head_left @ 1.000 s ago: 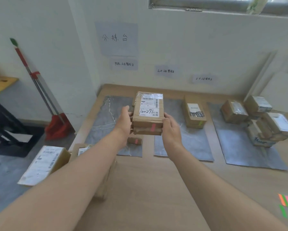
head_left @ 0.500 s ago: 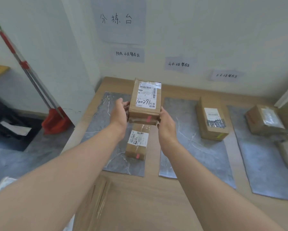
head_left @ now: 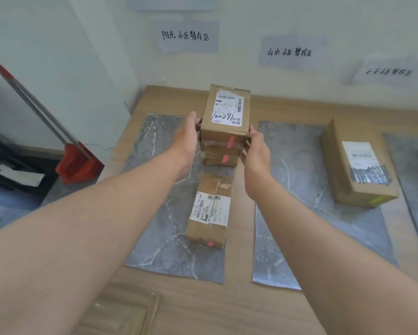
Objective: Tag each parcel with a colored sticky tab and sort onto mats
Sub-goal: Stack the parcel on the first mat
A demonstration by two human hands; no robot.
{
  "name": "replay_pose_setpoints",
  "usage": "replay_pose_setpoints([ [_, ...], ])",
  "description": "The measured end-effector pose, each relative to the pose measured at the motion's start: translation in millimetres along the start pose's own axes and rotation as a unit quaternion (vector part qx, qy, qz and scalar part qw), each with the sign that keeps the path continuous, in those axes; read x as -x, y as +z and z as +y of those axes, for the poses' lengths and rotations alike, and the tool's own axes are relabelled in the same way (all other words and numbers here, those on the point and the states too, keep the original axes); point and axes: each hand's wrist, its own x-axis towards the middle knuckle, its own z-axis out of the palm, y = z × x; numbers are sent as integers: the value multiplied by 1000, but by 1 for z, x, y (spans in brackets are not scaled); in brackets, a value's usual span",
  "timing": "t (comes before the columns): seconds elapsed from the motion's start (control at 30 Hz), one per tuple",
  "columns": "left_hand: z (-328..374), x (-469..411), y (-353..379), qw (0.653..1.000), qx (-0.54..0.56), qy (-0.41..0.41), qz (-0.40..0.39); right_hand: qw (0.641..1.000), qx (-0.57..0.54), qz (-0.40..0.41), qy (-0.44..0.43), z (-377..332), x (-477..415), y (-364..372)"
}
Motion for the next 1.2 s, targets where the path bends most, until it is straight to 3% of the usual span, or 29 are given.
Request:
replay_pose_setpoints([
  [0.27, -15, -9, 2, 999, 2, 37, 33, 999, -46, 12, 7, 14, -1, 1],
  [0.4, -3, 22, 0, 999, 21, 9, 28, 997, -63, 29, 28, 1, 25, -9],
  [0.6, 19, 96, -10, 999, 31, 2, 27, 998, -56, 9, 20, -32, 96, -16],
  [1.2, 42, 366, -67, 992, 33, 113, -53, 995, -24, -24, -97, -117, 366, -51],
])
